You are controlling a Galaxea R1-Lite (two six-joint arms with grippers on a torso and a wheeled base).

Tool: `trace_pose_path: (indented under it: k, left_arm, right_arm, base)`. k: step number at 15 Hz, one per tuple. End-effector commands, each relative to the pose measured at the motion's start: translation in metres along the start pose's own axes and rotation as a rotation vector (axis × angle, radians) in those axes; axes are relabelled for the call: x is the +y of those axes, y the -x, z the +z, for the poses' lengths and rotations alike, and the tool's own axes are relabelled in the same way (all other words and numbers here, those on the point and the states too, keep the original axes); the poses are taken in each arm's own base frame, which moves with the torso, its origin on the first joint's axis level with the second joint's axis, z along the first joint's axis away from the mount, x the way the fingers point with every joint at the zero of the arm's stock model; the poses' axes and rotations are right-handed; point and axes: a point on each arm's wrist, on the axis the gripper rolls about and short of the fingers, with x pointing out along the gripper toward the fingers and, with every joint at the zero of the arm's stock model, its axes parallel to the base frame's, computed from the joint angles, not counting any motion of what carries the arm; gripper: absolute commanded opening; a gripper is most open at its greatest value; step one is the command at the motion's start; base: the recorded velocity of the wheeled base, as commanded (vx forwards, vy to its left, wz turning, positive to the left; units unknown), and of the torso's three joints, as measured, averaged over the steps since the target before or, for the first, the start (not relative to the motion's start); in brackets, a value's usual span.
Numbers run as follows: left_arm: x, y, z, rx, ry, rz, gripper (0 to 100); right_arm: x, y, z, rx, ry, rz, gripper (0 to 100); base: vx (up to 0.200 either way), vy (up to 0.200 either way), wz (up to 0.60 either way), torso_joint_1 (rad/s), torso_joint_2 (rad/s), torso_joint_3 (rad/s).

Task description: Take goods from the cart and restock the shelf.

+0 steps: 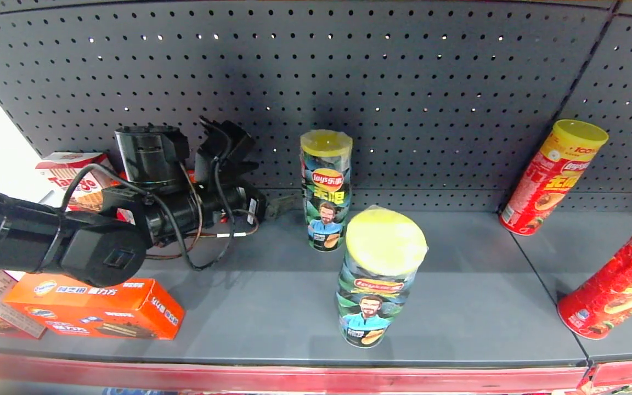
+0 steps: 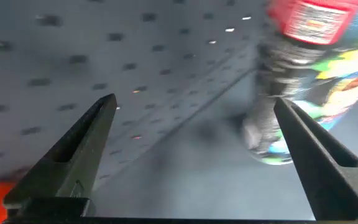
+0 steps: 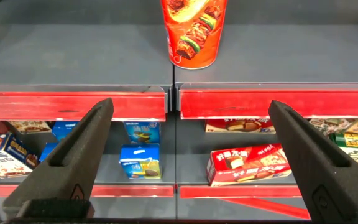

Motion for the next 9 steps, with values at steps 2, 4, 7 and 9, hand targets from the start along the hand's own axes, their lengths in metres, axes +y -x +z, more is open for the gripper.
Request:
trace_pose_path:
  k: [2, 4, 7, 9]
  left_arm:
    - [0.008, 0.013, -0.004, 0.027, -0.062, 0.046, 100]
    - [0.006, 0.011, -0.005, 0.042, -0.085, 0.075, 100]
    - [-0.002, -0.003, -0.012, 0.068, -0.087, 0.082, 100]
    - [-0.005, -0.010, -0.015, 0.079, -0.087, 0.078, 100]
  right_arm:
    - [0.000, 0.000, 0.000, 0.002, 0.000, 0.001, 100]
    - [0.000, 0.000, 0.000, 0.002, 0.000, 0.001, 100]
    - [0.000, 0.000, 0.000, 0.002, 0.000, 0.001, 100]
    - [0.000, 0.000, 0.000, 0.002, 0.000, 0.001, 100]
  base:
    - [0.000, 0.000, 0.00, 0.000, 0.00, 0.000]
    - [0.000, 0.000, 0.00, 0.000, 0.00, 0.000]
    - [0.000, 0.000, 0.00, 0.000, 0.00, 0.000]
    - [0.000, 0.000, 0.00, 0.000, 0.00, 0.000]
